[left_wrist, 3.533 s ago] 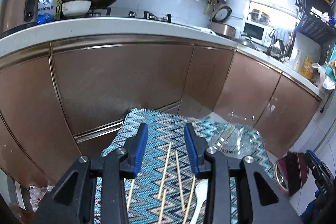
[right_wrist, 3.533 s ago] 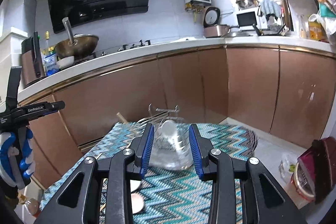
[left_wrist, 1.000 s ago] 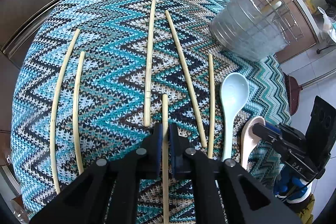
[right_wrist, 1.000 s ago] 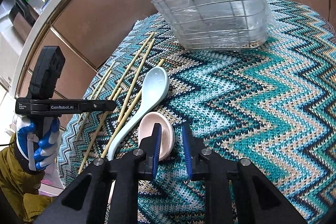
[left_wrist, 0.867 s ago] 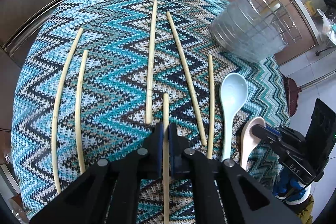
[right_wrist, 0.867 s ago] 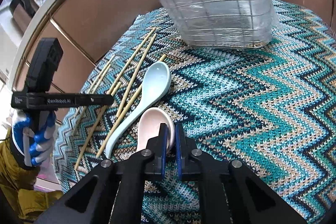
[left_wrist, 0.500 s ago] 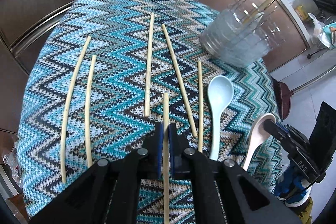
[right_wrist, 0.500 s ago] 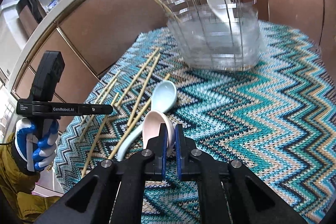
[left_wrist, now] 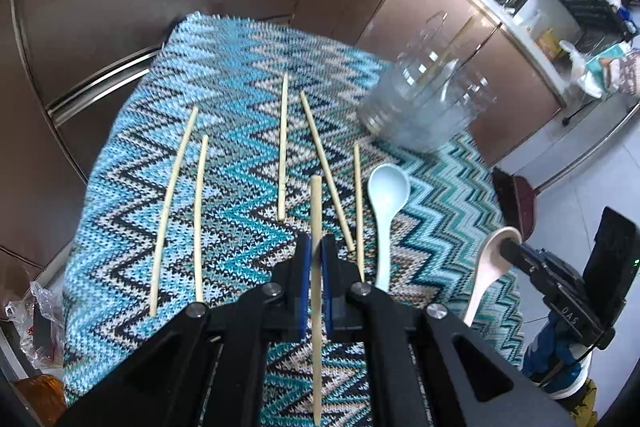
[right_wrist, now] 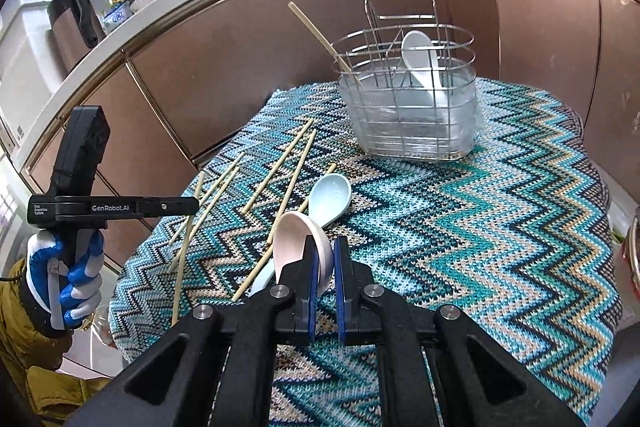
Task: Organize utensils
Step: 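Grasp another chopstick with the left tool, then drop the chopstick and pink spoon into the utensil holder with both tools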
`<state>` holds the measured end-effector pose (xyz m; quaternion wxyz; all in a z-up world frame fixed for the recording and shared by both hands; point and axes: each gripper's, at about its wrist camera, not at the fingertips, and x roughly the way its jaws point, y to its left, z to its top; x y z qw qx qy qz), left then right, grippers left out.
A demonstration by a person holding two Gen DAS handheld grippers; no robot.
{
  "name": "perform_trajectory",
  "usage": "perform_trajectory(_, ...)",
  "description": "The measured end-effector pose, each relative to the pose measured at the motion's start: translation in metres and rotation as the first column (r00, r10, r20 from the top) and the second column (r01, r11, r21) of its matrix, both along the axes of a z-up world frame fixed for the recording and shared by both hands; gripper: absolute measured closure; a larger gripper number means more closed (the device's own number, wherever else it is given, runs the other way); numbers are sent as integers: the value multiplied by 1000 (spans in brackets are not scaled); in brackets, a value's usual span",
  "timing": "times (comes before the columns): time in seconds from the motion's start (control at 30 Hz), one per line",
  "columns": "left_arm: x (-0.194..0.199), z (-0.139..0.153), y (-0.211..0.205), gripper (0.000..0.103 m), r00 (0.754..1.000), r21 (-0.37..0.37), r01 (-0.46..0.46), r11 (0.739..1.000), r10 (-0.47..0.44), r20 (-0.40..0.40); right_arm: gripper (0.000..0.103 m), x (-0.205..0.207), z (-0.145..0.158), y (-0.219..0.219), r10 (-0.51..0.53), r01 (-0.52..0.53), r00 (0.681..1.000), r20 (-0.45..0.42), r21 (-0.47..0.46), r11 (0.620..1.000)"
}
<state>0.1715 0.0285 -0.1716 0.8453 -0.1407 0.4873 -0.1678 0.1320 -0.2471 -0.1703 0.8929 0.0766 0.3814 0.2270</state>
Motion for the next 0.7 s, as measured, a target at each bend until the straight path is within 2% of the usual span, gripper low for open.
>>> perform_trajectory(0.5,-46,53,34,98,987,-113,-43,993,60,147,96,-49,39,7,-52,54,995,91,-23,998)
perform_trajectory(0.7,-55,74,34,98,977,-131,-40,991,67,202,96,-67,56,4,-87,92,986,145,-24,996)
